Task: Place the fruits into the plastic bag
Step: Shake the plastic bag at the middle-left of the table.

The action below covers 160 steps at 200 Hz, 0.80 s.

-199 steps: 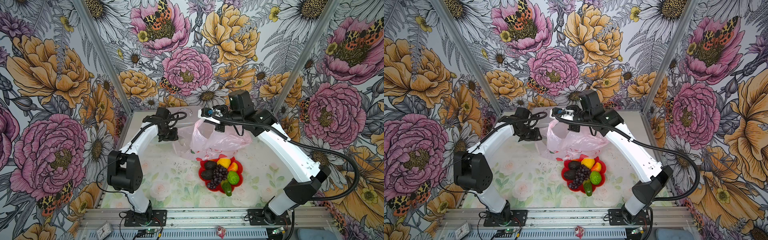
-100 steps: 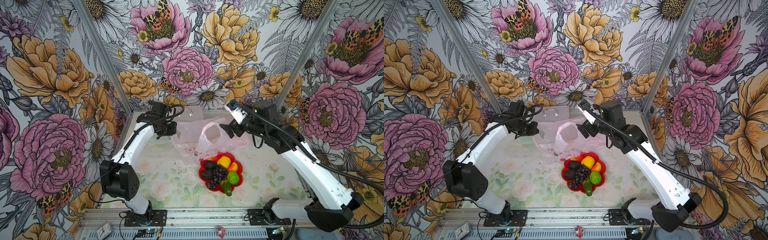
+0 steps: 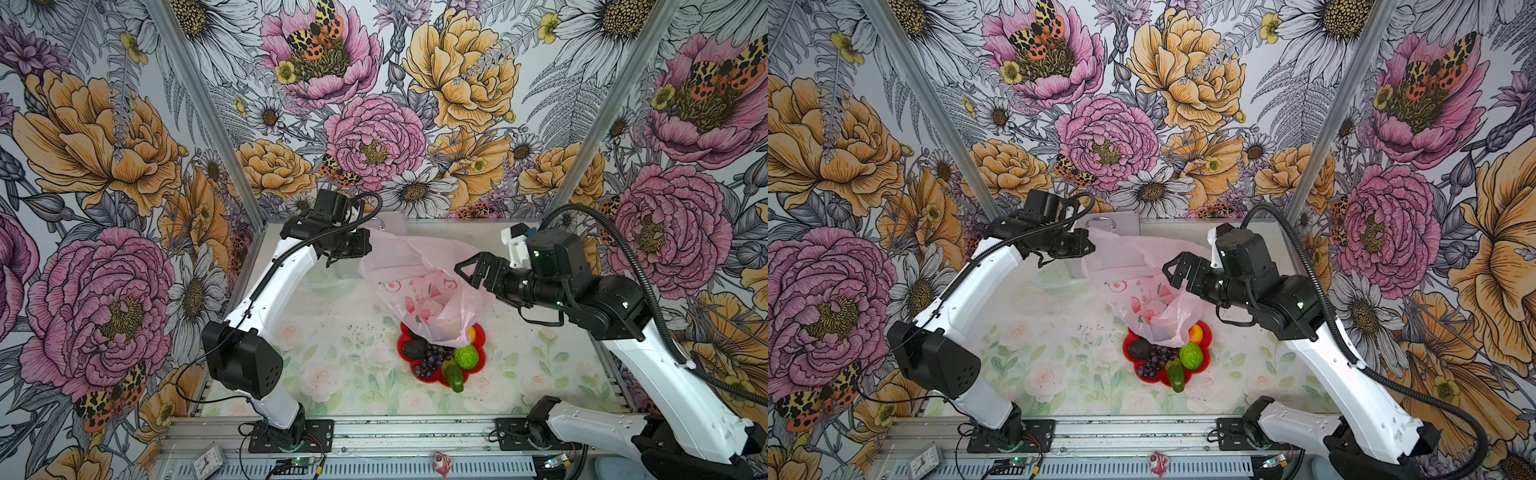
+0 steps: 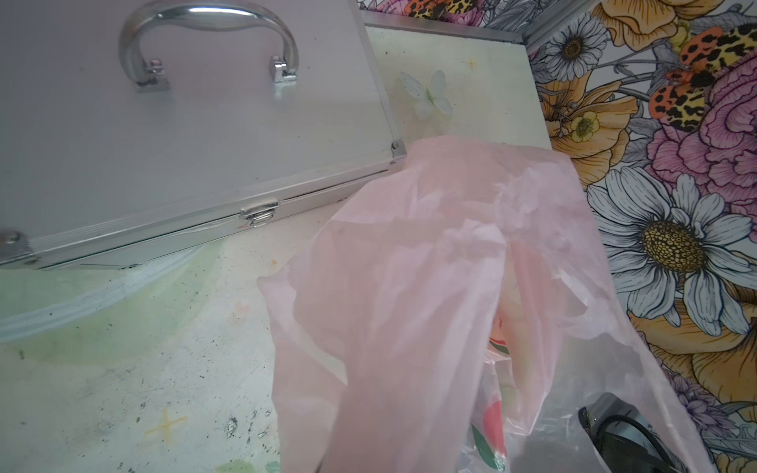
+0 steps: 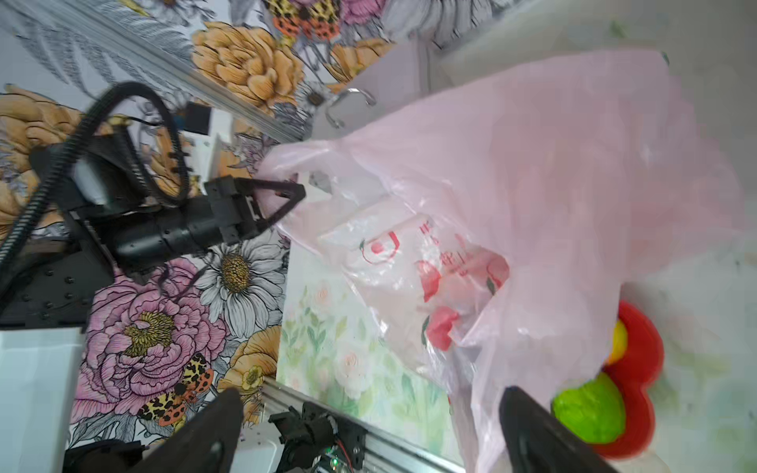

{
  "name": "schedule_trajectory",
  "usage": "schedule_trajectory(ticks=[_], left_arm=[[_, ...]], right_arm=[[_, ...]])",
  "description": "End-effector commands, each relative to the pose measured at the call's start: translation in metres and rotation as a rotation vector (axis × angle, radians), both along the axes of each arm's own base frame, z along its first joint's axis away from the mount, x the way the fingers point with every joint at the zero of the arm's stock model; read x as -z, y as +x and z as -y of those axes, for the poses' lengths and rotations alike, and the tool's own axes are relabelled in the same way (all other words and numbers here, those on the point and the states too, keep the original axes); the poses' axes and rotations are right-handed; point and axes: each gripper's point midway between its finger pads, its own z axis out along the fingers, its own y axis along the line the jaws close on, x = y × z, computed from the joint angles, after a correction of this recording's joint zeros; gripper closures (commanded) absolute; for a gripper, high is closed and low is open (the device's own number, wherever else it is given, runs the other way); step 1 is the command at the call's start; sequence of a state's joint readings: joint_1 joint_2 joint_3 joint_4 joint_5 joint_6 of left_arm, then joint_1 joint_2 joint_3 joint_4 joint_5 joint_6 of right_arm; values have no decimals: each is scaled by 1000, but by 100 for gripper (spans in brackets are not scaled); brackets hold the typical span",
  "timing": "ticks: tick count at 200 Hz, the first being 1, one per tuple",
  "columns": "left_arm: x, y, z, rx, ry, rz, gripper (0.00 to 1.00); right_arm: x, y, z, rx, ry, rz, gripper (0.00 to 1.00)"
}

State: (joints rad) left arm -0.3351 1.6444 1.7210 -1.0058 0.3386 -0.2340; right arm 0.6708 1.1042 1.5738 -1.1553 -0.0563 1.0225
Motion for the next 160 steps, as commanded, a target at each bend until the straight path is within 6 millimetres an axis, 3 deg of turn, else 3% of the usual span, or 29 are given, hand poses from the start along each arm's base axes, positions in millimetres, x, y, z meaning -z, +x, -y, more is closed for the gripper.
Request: schedule_trajectory(ticks=[1,27,75,108,126,133,146,152,160], left_arm=[[-7,0,13,22,-32,7,100],[-9,-7,19,38,-32,12,100],[-8,-17,21,53,-30,8,100],[-7,-23,18,54,-31,3,100],[-7,-25,17,54,-32,5,100],[-8,-26,16,52,-32,6,100],[-10,-26,13,45,-34,11,100],[-12,-25,11,39,-36,16,100],[-16,-24,9,27,-37,27,100]], right_arm=[[39,-28,33,176,-72,-190,1],[77,-34,25,179,-178,-247,1],[125,-25,4,143,-327,-286,4],[150,-21,9,173,-380,-295,21],[156,-21,17,197,-396,-292,37],[155,-22,18,201,-394,-288,49],[151,-22,21,210,-382,-275,79],[146,-21,23,219,-369,-263,100],[136,-20,24,228,-349,-238,100]])
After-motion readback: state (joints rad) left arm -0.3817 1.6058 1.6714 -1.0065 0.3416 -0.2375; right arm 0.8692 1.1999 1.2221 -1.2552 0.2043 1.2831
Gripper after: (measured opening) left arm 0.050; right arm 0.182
